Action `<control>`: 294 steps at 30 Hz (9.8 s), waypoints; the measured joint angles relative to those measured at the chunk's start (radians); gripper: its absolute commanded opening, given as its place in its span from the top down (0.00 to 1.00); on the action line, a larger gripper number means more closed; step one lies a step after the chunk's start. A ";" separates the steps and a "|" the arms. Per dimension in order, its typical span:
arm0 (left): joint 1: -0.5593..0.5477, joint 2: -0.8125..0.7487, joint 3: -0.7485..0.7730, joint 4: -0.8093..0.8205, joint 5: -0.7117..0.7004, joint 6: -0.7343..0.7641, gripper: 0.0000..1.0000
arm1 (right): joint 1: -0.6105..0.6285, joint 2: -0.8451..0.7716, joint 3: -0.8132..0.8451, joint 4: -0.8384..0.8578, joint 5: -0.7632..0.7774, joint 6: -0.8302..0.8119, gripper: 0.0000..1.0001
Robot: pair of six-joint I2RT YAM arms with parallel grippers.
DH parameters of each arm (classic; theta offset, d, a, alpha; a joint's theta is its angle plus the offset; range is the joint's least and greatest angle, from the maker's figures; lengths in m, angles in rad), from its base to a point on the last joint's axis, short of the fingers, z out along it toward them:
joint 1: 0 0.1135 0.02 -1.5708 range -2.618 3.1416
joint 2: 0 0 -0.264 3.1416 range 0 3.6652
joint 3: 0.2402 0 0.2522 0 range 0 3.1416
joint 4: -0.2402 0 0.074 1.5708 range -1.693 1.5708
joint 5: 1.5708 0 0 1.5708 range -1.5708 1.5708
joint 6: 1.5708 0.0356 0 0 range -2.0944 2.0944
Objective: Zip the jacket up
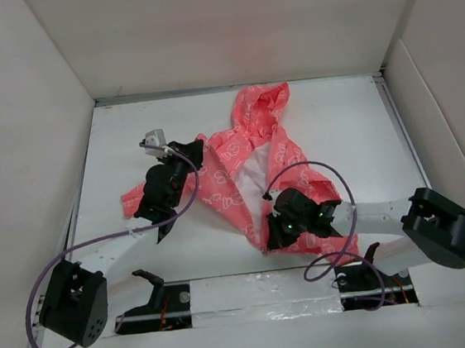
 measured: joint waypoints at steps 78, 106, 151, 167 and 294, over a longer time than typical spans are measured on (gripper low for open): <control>-0.001 -0.573 -0.259 -0.399 0.075 -0.117 1.00 | 0.354 -0.084 -0.133 0.274 0.574 0.648 0.43; -0.001 -0.622 -0.259 -0.430 0.094 -0.119 1.00 | 0.414 0.051 -0.102 0.228 1.007 0.933 0.70; -0.001 -0.419 0.022 -0.452 0.331 -0.072 1.00 | -0.101 -0.202 -0.027 1.149 0.244 0.198 1.00; -0.079 -0.296 -0.095 -0.168 0.292 -0.121 1.00 | -0.121 -0.019 -0.051 1.359 0.127 0.393 1.00; -0.347 -0.181 -0.095 0.047 0.082 -0.290 1.00 | -0.165 -0.040 -0.074 1.379 0.238 0.465 1.00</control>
